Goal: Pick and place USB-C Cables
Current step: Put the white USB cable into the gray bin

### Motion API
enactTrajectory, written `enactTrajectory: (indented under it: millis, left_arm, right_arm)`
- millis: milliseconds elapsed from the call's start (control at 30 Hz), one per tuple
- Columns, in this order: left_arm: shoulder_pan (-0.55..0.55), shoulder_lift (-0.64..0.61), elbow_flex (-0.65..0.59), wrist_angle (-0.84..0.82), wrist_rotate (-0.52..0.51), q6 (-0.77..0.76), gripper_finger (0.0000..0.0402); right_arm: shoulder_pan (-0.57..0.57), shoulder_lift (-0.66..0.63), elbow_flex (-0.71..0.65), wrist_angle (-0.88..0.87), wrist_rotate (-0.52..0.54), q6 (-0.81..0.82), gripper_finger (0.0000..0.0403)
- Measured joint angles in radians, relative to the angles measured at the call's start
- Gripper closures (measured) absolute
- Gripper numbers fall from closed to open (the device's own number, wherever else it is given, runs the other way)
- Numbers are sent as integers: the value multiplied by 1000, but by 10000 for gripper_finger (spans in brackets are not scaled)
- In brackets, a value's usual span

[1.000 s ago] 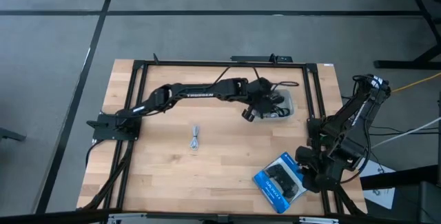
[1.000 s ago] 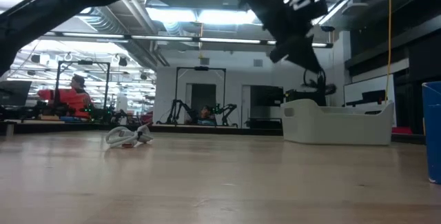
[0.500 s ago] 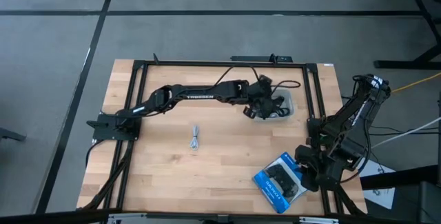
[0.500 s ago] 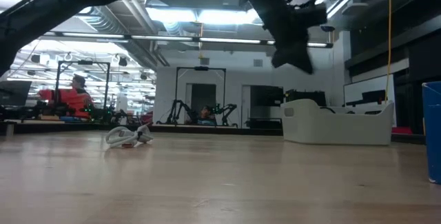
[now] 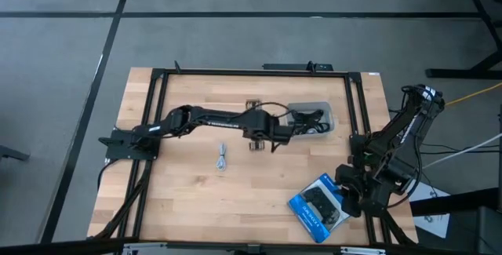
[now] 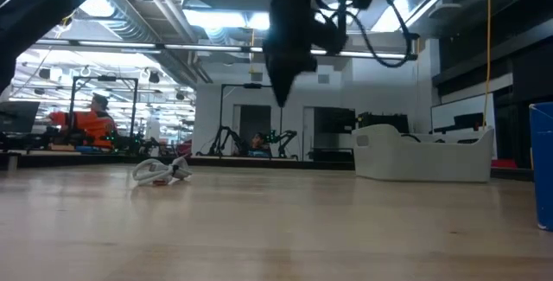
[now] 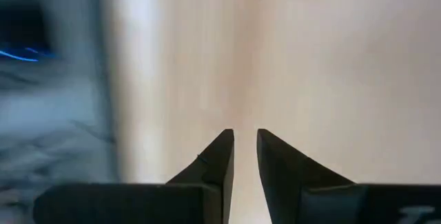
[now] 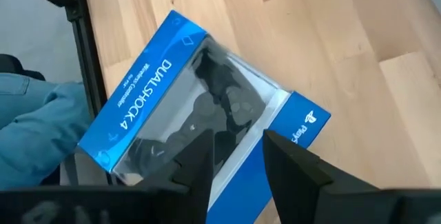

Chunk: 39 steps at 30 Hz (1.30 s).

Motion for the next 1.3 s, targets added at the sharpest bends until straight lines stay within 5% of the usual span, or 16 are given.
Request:
enactTrajectory:
  millis: [67,300,600,933,1033,1167,1300]
  left_arm:
    - [-17,-24,-31,-8,106,-60,343]
    - [-23,-92,-216,-31,175,-156,343]
    - [-29,-301,-675,36,377,-292,343]
    - [-113,-715,-1224,743,473,-347,360]
    - [-101,-778,-1358,841,513,-514,366]
    - [-85,-802,-1412,965,525,-744,375]
    - [-87,-803,-1388,1026,466,-779,378]
  right_arm:
    - [0,6,0,1,13,-1,274]
    - [1,50,0,11,20,-1,274]
    - [3,102,0,18,-14,1,274]
    - [3,114,0,26,-13,2,274]
    - [3,114,0,36,-13,2,274]
    - [3,113,0,48,-13,2,274]
    - [3,113,0,52,-6,2,274]
